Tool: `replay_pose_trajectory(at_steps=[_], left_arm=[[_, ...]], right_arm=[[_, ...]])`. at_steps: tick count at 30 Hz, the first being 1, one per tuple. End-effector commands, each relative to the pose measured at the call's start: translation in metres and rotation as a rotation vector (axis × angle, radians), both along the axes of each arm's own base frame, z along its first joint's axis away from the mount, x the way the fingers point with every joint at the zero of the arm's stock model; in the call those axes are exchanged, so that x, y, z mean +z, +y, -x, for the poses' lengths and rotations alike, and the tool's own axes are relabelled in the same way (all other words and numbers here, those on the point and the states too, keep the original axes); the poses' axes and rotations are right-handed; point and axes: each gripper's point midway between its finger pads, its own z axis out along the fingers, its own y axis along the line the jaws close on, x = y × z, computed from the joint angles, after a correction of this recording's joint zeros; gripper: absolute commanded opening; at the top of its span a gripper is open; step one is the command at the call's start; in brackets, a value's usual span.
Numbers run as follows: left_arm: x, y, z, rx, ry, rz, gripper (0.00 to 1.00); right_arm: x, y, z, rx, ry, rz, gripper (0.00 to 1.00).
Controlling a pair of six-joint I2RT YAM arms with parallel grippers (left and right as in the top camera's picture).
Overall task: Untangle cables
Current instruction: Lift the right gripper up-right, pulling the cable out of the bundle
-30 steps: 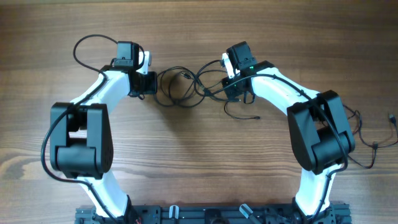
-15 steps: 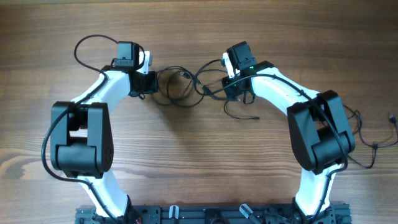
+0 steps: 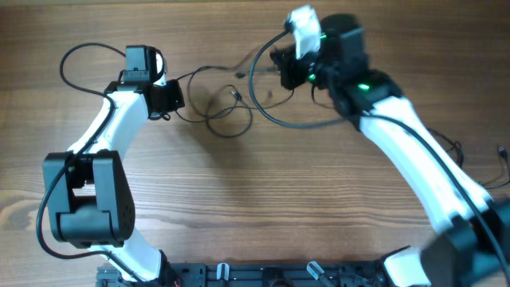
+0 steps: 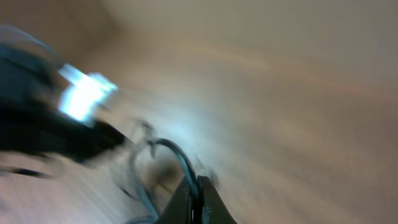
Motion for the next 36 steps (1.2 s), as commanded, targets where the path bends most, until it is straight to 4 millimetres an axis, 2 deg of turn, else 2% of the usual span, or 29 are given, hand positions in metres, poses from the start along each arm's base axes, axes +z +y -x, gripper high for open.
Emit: replay_pose_trajectory(at_steps=[1, 4, 11, 14, 18, 20, 22, 26, 30, 36], left_arm=[[0.003, 0.003, -0.003, 0.03, -0.009, -0.005, 0.04], [0.003, 0.003, -0.003, 0.03, -0.009, -0.004, 0.04], [0.002, 0.003, -0.002, 0.031, -0.008, -0.005, 0.04], [0.001, 0.003, -0.002, 0.031, -0.006, -0.005, 0.04], [0.001, 0.006, -0.002, 0.039, -0.005, -0.023, 0.06], [0.0, 0.015, -0.001, 0.061, -0.002, -0.067, 0.06], [0.0, 0.03, 0.002, 0.124, 0.01, -0.132, 0.04], [0.003, 0.069, 0.011, 0.372, 0.009, -0.242, 0.04], [0.003, 0.081, 0.015, 0.453, 0.012, -0.225, 0.04], [0.002, 0.091, 0.018, 0.497, 0.02, -0.214, 0.04]], right_arm=[[0.035, 0.015, 0.026, 0.122, -0.006, -0.116, 0.04], [0.029, 0.014, 0.029, 0.122, 0.022, -0.106, 0.04], [-0.012, -0.006, 0.023, 0.002, 0.134, 0.01, 0.04], [-0.028, -0.007, 0.025, -0.002, 0.189, 0.032, 0.04], [-0.038, -0.006, 0.022, -0.008, 0.214, 0.035, 0.04], [-0.043, -0.008, 0.019, -0.035, 0.235, 0.034, 0.04], [-0.053, -0.018, 0.011, -0.122, 0.257, 0.062, 0.04], [-0.082, -0.051, 0.0, -0.338, 0.323, 0.156, 0.04], [-0.102, -0.076, 0.0, -0.445, 0.352, 0.265, 0.04], [-0.115, -0.093, -0.001, -0.519, 0.36, 0.349, 0.04]])
